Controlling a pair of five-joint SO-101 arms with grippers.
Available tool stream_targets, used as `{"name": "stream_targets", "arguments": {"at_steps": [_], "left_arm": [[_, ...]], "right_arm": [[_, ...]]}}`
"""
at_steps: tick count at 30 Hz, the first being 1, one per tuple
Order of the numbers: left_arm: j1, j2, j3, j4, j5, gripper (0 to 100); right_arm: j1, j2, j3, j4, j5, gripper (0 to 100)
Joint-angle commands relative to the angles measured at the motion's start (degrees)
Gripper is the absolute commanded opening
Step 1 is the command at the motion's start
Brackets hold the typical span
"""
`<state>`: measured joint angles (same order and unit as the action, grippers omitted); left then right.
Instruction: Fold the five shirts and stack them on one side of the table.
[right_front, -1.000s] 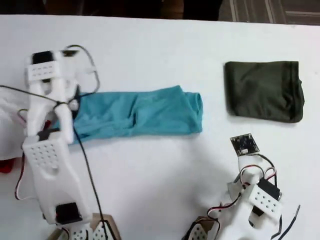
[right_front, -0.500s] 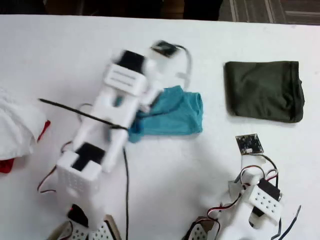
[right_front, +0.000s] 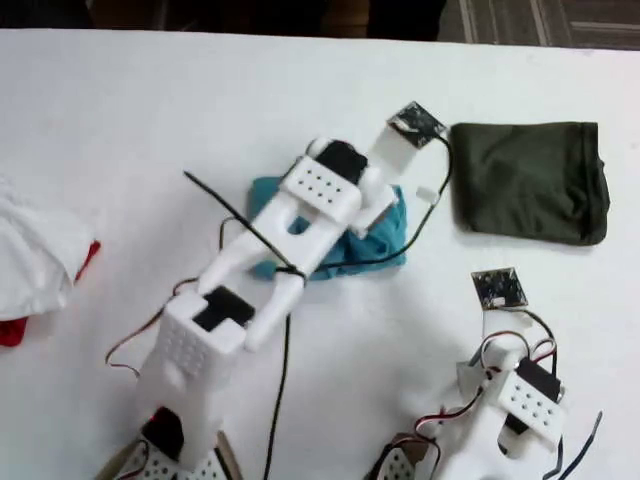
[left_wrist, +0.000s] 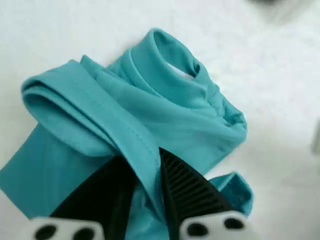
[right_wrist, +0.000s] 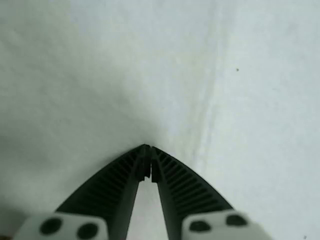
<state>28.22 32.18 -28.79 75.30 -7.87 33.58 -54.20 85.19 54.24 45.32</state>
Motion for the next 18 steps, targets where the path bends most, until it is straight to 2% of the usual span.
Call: {"name": "stream_targets", "arguments": {"at_steps": [1,4,10,14,18], "left_arm": [[0.4,-1.0,-0.9,-3.5,0.8,10],[0.4,-1.0,-4.1,-2.8,0.8,18],[-3.6,-0.4,-19.2,8.8,0.5,17],[-7.1,-0.2,-20.4,15.1,0.4,16],[-8.8,2.3,-17.1,16.0,-1.5,6]], "right_arm": [[2.1,-1.2,0.0,-3.3,-0.4,1.9],[2.1,-1.2,0.0,-3.4,-0.4,1.9],[2.1,-1.2,0.0,-3.4,-0.4,1.9],[2.1,-1.2,0.0,-3.4,-0.4,1.9],[2.1,-1.2,0.0,-3.4,-0.4,1.9]]}}
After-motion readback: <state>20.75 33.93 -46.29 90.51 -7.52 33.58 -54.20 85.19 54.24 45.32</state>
